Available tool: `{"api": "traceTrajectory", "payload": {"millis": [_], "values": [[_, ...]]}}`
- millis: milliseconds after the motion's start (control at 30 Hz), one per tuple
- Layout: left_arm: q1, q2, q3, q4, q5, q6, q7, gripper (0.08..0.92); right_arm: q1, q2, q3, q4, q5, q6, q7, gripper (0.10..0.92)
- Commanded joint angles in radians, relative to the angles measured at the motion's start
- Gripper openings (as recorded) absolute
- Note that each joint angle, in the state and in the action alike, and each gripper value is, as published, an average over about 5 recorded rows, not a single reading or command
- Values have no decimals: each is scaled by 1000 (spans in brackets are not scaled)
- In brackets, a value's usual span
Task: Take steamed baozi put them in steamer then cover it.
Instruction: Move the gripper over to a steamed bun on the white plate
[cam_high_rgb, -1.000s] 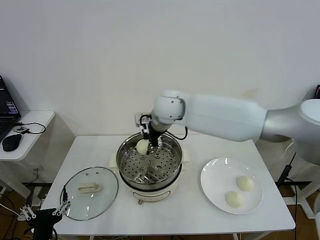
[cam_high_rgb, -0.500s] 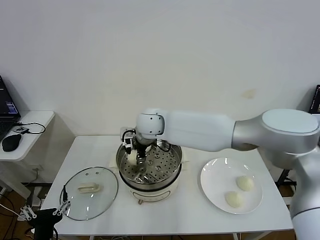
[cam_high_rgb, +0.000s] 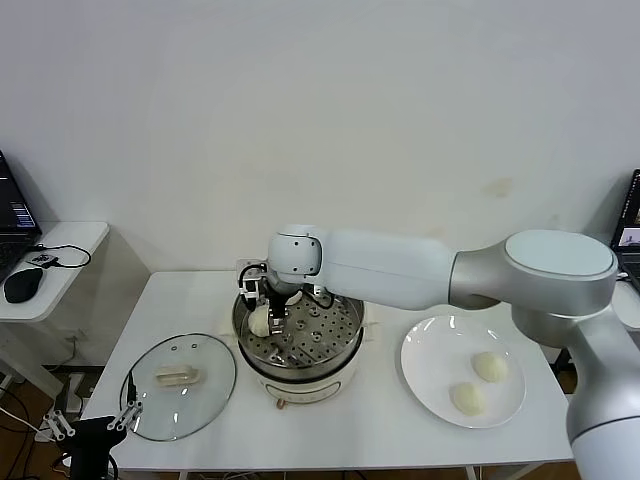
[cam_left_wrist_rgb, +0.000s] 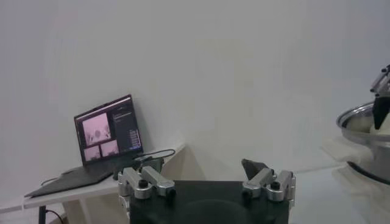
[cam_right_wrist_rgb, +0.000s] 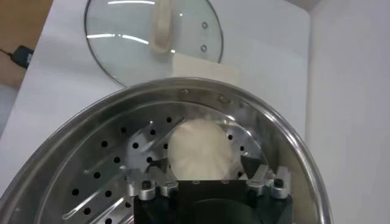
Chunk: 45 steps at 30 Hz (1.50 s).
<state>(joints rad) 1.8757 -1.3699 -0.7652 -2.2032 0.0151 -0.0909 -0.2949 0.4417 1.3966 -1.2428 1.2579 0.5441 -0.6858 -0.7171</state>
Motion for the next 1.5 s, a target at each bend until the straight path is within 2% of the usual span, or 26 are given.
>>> {"api": "traceTrajectory", "payload": {"millis": [33, 267, 433, 567, 700, 900, 1067, 1500], "values": [[-5, 15, -1, 2, 0, 4, 4, 823, 118, -185, 22, 141, -51, 72, -133, 822], [-7, 23, 7, 1, 1, 7, 8, 823, 213, -486, 9, 353, -181, 232, -305, 823], [0, 31, 18, 6, 4, 5, 8, 823, 212, -704, 11, 447, -295, 343, -384, 823], [0, 35, 29, 7, 9, 6, 8, 823, 182, -880, 6, 509, -381, 393, -411, 823], [-3, 38, 40, 11, 17, 6, 8, 823, 138, -991, -13, 569, -444, 394, -391, 823], [-1, 42, 44, 18, 23, 5, 8, 823, 22, -1094, -29, 615, -558, 398, -359, 823], [-4, 36, 36, 22, 21, 5, 7, 823, -239, -1162, 148, 632, -619, 390, -328, 823], [3, 29, 20, 42, 24, 4, 6, 823, -753, -1157, 532, 560, -721, 387, -289, 823]]}}
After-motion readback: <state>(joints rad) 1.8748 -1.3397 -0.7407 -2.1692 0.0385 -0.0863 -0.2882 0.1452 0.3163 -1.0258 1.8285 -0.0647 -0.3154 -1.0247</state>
